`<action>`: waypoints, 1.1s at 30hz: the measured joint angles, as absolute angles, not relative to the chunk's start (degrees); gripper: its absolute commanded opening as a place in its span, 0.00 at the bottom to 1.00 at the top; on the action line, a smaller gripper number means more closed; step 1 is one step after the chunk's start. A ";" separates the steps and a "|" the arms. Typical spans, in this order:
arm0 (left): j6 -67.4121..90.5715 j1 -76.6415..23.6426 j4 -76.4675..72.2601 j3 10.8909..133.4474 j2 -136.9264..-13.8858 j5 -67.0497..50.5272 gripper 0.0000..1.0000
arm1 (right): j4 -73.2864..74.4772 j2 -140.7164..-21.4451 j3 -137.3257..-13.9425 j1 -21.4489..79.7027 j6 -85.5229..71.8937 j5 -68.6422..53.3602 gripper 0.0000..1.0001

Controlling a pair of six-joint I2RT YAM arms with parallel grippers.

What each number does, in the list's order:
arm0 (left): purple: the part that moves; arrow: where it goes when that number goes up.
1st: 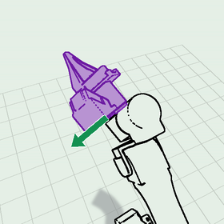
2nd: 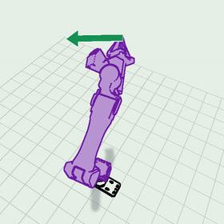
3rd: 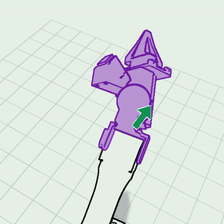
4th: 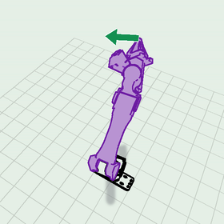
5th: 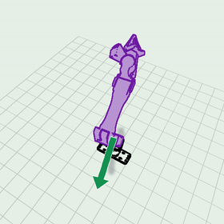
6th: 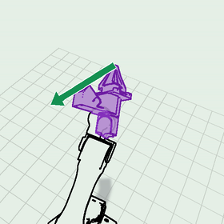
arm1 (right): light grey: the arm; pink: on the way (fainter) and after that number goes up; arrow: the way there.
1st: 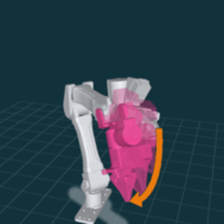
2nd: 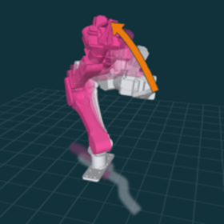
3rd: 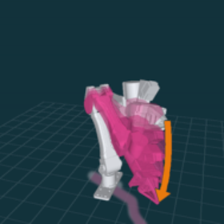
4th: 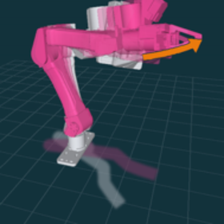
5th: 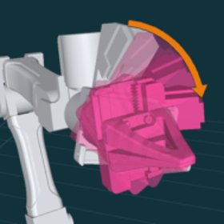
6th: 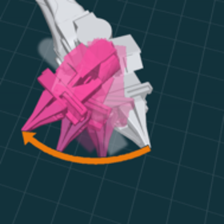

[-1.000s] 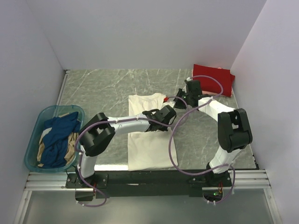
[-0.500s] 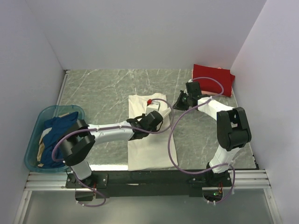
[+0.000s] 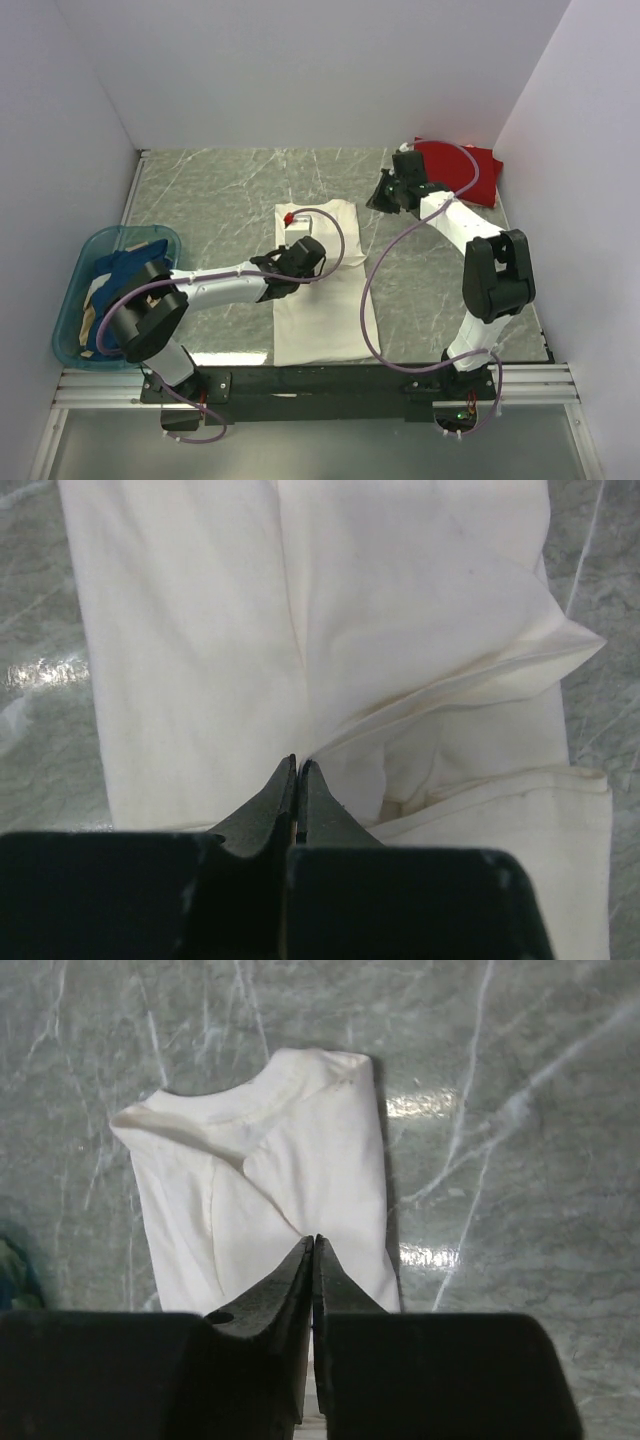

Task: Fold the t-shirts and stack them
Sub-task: Fold the tshirt

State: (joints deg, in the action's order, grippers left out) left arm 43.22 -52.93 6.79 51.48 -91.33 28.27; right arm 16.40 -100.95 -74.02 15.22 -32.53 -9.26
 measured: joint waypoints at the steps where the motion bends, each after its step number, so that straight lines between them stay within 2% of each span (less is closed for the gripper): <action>1: 43.38 -52.60 6.61 51.33 -91.20 28.25 0.01 | 16.36 -100.97 -74.91 15.70 -32.38 -9.04 0.13; 5: 43.83 -52.21 6.00 50.92 -90.89 28.01 0.01 | 16.21 -100.92 -74.11 16.95 -31.68 -8.27 0.30; 8: 44.03 -52.21 5.32 50.70 -90.89 27.62 0.01 | 15.44 -99.50 -68.05 17.06 -31.46 -7.90 0.37; 13: 44.23 -52.18 4.64 50.65 -90.89 27.05 0.01 | 15.40 -98.04 -58.85 17.06 -31.53 -8.16 0.43; 18: 44.25 -52.18 4.05 50.46 -90.89 26.81 0.01 | 14.28 -98.02 -55.72 17.74 -31.92 -8.64 0.46; 24: 44.25 -52.18 4.05 50.46 -90.89 26.79 0.01 | 10.39 -98.02 -54.92 19.38 -33.43 -9.82 0.42; 31: 44.25 -52.14 4.05 50.46 -90.89 26.76 0.01 | 8.03 -98.02 -53.10 19.92 -34.85 -11.03 0.21; 33: 44.25 -52.14 4.05 50.46 -90.89 26.74 0.01 | 7.90 -98.02 -52.66 19.94 -35.05 -11.05 0.18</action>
State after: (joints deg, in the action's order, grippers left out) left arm 44.25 -52.14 4.05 50.46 -90.89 26.74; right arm 7.90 -98.02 -52.66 19.94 -35.05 -11.05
